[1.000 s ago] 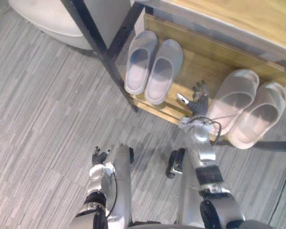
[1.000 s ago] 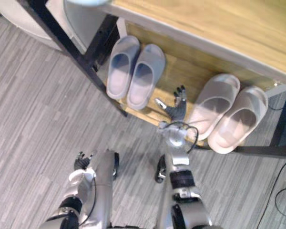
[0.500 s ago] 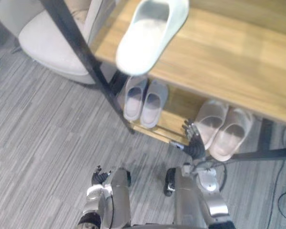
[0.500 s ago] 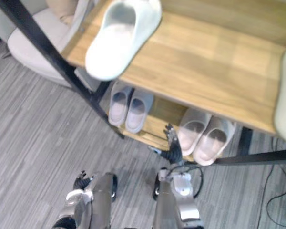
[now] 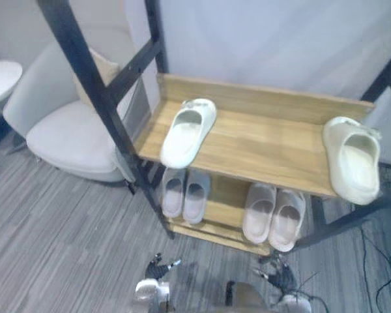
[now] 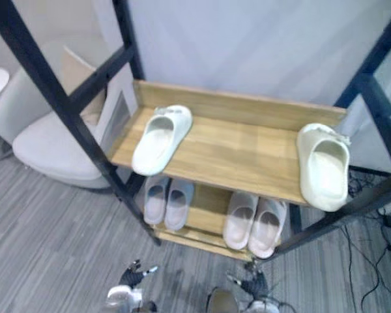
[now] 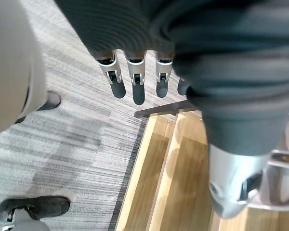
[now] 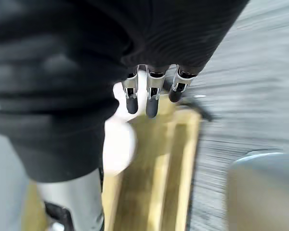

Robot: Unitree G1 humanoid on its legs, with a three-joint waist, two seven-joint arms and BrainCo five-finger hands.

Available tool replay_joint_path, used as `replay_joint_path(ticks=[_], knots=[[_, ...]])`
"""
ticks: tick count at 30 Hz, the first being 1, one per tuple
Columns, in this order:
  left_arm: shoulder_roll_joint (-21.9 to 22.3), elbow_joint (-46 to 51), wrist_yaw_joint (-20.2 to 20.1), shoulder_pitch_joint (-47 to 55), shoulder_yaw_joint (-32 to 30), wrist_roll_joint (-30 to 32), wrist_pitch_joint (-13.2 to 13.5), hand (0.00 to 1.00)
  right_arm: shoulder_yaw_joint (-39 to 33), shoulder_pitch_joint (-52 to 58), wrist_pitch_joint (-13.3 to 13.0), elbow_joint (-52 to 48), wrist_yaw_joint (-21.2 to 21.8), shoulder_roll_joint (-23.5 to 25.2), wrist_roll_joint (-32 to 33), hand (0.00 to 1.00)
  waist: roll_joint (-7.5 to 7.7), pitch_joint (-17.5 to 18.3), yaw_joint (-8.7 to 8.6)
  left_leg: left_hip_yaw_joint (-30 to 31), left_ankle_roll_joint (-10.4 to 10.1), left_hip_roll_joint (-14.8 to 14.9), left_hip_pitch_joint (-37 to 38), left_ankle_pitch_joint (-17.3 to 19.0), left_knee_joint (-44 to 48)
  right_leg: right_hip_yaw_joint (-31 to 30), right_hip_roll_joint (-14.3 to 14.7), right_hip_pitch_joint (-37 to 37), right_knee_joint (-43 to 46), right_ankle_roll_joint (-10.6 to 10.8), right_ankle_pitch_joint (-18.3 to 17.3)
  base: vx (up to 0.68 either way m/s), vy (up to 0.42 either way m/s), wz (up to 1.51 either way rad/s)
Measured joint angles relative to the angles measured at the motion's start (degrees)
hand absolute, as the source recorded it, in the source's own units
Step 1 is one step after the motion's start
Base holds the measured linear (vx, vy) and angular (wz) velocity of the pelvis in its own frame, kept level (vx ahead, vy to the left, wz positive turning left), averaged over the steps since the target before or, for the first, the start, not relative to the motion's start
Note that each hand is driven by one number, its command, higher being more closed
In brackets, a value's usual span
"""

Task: Organize the slippers on the shoe rack

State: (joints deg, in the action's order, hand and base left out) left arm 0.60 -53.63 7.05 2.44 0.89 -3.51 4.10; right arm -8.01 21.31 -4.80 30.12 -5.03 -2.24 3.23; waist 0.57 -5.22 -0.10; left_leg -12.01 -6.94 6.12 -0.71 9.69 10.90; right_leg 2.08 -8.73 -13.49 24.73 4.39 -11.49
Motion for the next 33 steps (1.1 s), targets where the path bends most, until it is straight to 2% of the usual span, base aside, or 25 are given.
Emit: replay_joint_path(ticks=[5,8,9,14,16,19,21,27,33], knots=[[-0.8,0.2,-1.3,-0.3,5.4,0.0,0.3,0.0,-3.5,-1.9,-0.2,8.8,0.2,-0.2,6.2,0.0,-0.8,0.6,-0.49,0.1,-0.3,0.3,3.5,-2.7,-5.0,0.3,1.1,3.1,-3.7,-0.3,1.9,-0.01,-0.003,0.0],[-2.1,3.5,-2.4,-0.5,12.7,-0.1,0.3,0.0,-5.3,-2.9,-0.7,12.2,0.4,-0.2,7.1,0.0,-1.11,0.9,-0.73,0.0,0.0,0.4,3.7,-3.5,-6.4,0.2,1.6,4.0,-6.5,-0.2,3.6,-0.06,0.009,-0.02],[-3.1,7.1,-2.8,-0.5,16.7,-0.2,0.5,0.0,-5.3,-2.9,-0.9,13.4,0.4,-0.2,8.1,0.0,-1.32,0.9,-0.81,0.1,0.1,0.4,3.7,-3.8,-6.9,0.2,1.7,4.5,-7.8,-0.1,4.5,-0.05,0.026,0.04],[-6.5,20.8,-5.5,-0.6,28.4,-1.9,2.0,0.0,-5.4,-2.6,-1.4,15.9,0.5,-0.3,8.1,0.0,-1.27,0.9,-1.16,0.9,0.8,-0.2,3.7,-4.3,-7.6,0.5,1.5,6.1,-11.5,1.0,6.4,-0.02,0.025,0.03],[-7.8,27.7,-7.3,-0.6,33.1,-3.2,2.6,0.0,-5.5,-2.4,-1.5,15.9,0.6,-0.5,8.1,0.0,-1.59,0.8,-2.23,2.0,1.2,-0.7,3.9,-4.7,-8.2,1.1,1.2,7.2,-12.9,1.1,7.2,0.01,0.035,0.19],[-9.4,37.5,-9.0,-0.6,38.1,-5.3,3.1,0.0,-5.7,-2.2,-1.6,15.9,0.6,-0.7,8.1,0.0,-2.03,1.2,-2.64,2.4,1.3,-1.2,4.6,-4.7,-8.8,1.7,0.7,8.0,-13.4,1.1,7.3,0.04,0.043,0.12],[-10.3,44.5,-10.0,-0.9,41.1,-7.8,4.6,0.0,-5.9,-1.9,-1.6,15.9,0.6,-0.7,8.0,0.0,-2.37,1.3,-2.98,3.3,1.5,-1.4,5.3,-4.7,-8.8,2.2,0.5,9.5,-14.3,1.3,7.3,0.07,0.04,0.13],[-11.0,58.6,-9.0,-5.5,41.7,-11.4,6.7,0.0,-5.2,-1.7,-1.9,15.8,0.6,-1.9,7.8,0.0,-3.19,2.0,-2.95,3.3,1.5,-1.6,5.8,-4.7,-9.1,2.4,0.5,10.3,-14.9,1.5,7.3,0.05,0.022,0.03],[-10.1,65.2,-5.0,-10.7,38.2,-12.7,8.4,0.0,-4.8,-1.4,-1.9,15.8,0.6,-2.3,5.7,0.0,-3.07,2.4,-2.83,3.2,1.6,-1.8,5.9,-4.6,-9.1,2.3,0.4,10.3,-14.7,1.5,7.2,0.0,0.0,0.0]])
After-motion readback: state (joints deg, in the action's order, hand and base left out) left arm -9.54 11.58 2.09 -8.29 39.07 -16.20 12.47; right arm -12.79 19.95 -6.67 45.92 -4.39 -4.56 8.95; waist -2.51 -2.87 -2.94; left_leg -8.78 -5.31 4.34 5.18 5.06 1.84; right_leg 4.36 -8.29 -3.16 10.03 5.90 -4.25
